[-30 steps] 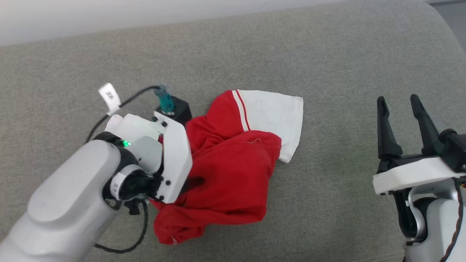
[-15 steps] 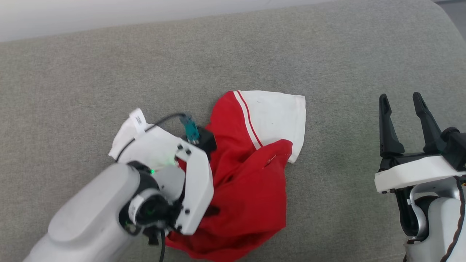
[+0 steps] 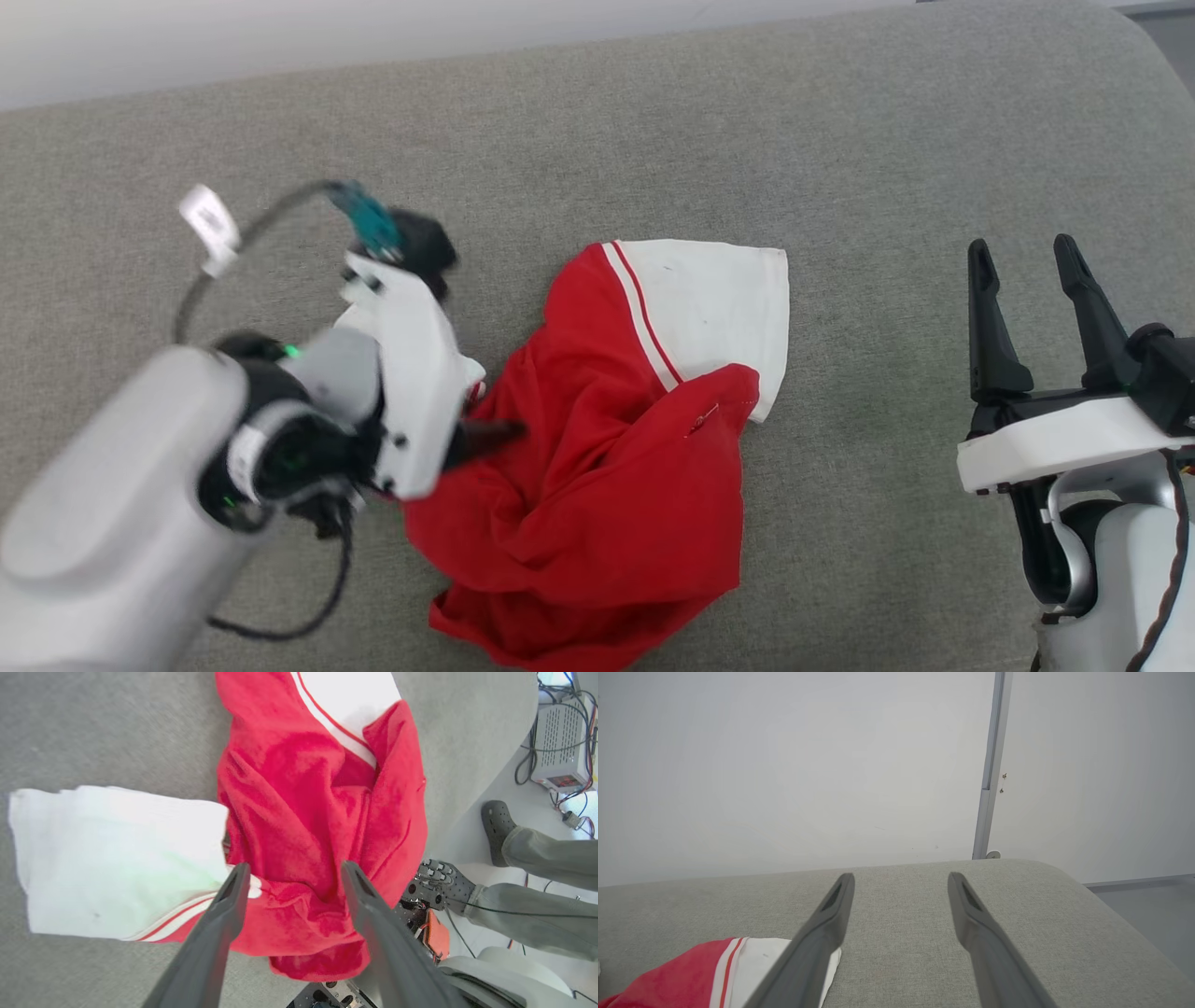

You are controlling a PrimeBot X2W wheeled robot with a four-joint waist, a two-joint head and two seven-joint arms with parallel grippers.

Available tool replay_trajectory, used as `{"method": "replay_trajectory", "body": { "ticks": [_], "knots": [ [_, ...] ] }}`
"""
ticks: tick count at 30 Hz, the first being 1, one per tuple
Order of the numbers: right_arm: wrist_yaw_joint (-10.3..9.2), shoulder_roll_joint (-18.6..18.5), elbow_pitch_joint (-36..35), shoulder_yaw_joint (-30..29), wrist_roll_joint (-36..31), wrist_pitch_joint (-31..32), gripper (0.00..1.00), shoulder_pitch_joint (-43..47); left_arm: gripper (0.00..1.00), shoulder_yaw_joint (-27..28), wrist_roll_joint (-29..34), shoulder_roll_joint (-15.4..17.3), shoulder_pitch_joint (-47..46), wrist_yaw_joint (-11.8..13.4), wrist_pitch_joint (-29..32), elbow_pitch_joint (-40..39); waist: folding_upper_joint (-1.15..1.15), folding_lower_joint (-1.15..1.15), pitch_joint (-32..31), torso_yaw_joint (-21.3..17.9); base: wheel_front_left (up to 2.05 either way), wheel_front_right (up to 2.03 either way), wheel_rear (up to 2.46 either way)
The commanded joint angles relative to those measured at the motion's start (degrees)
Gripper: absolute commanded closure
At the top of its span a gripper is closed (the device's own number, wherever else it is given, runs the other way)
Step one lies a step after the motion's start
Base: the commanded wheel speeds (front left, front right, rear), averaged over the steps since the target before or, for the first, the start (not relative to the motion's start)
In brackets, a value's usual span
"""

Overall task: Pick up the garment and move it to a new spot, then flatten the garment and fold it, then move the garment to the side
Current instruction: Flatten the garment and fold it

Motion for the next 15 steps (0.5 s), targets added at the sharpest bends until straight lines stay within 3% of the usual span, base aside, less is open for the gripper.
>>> {"method": "replay_trajectory", "body": {
  "ticks": [1, 6, 15],
  "knots": [
    [0.0, 0.0, 0.0, 0.2, 0.1, 0.1, 0.0, 0.0, 0.0, 0.9, 0.5, 0.5, -1.3, 0.5, -0.5, 1.0, 0.0, 0.0, -0.1, 0.0, 0.0, 0.0, 0.0],
    [0.0, 0.0, -0.4, 0.8, -0.3, 0.3, 0.0, -0.7, 0.0, 1.2, 5.4, 2.7, -4.3, -0.2, -3.4, 7.2, 0.0, 0.0, 0.1, -0.3, 0.0, 0.0, 0.0],
    [-0.01, 0.0, -1.5, 1.7, -0.8, 0.8, 0.0, -1.8, 0.0, 0.7, 9.8, 2.7, -6.6, -1.6, -8.4, 21.4, 0.0, 0.0, 2.0, -1.4, 0.0, 0.0, 0.0]
  ]
}}
